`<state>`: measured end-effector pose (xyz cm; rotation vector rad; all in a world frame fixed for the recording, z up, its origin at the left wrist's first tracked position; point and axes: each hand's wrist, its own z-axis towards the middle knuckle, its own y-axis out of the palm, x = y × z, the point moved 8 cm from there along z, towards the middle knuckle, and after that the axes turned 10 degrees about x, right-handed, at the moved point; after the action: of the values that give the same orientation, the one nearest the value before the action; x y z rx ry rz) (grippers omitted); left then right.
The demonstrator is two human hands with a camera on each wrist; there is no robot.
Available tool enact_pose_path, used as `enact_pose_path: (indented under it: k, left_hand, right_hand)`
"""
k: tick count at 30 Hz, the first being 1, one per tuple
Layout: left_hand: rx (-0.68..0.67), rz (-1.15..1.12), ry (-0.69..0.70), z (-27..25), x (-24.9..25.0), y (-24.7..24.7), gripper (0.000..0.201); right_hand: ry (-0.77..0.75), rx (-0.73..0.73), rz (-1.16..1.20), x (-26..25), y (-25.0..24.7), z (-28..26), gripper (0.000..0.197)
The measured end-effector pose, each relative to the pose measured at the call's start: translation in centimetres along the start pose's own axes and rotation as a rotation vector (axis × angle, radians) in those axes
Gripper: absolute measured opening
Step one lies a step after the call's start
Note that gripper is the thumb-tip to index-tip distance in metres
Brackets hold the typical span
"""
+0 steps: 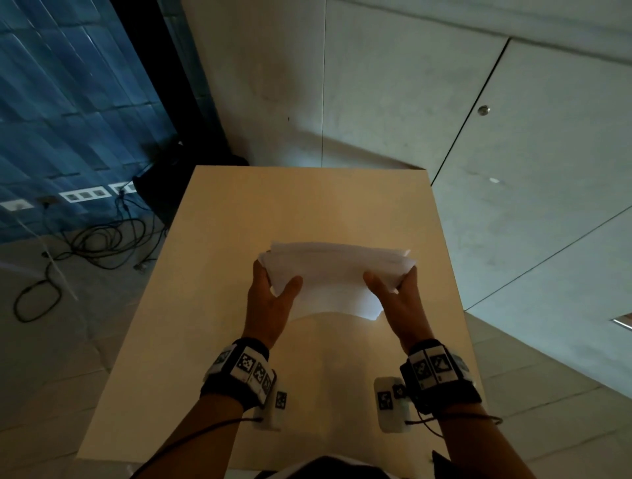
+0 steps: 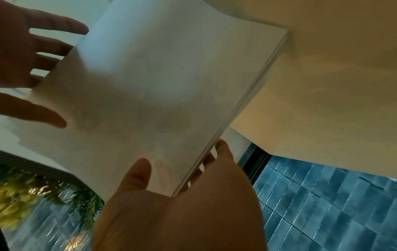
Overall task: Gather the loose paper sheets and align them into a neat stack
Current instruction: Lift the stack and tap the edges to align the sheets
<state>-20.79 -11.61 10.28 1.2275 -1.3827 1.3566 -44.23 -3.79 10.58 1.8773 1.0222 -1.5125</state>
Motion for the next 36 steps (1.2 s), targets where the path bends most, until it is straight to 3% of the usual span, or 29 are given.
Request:
enact_pose_path:
  k: [5, 8, 9, 12, 14, 18, 20, 25, 36]
  left_hand:
    - [0.054, -0.116, 0.0, 0.4, 1.7, 0.5, 0.07]
    - [0.128, -0.127, -0.026, 0.9, 2.1, 0.6, 0.071]
    - [0.153, -0.133, -0.026, 0.9, 2.4, 0.7, 0.066]
    - [0.227, -0.131, -0.027, 0.9, 3.1, 0.8, 0.041]
    - [0.291, -0.127, -0.021, 1.0, 3.6, 0.5, 0.036]
    - [0.377, -0.111, -0.02, 1.4, 4.1, 0.2, 0.045]
    - [0.391, -0.08, -0.023, 1.6, 4.1, 0.2, 0.045]
    - [0.38, -0.039, -0.04, 1.5, 3.2, 0.2, 0.039]
    - [0.314, -0.026, -0.026, 1.3, 3.2, 0.2, 0.036]
  right_hand:
    - [0.009, 0.027, 0.094, -2.1, 0.4, -0.3, 0.055]
    - [0.071, 0.084, 0.075, -2.2, 0.6, 0.0, 0.084]
    - [0.079, 0.099, 0.066, -2.2, 0.8, 0.1, 0.085]
    - [0.042, 0.172, 0.071, -2.4, 0.7, 0.5, 0.049]
    - [0.031, 0.213, 0.071, -2.6, 0.5, 0.6, 0.05]
    - [0.023, 0.244, 0.069, -3.0, 0.4, 0.7, 0.05]
    - [0.023, 0.245, 0.065, -3.1, 0.5, 0.7, 0.044]
    - [0.017, 0.264, 0.037, -3.0, 0.4, 0.6, 0.051]
    - [-0.008, 0.267, -0.01, -2.9, 0.4, 0.6, 0.036]
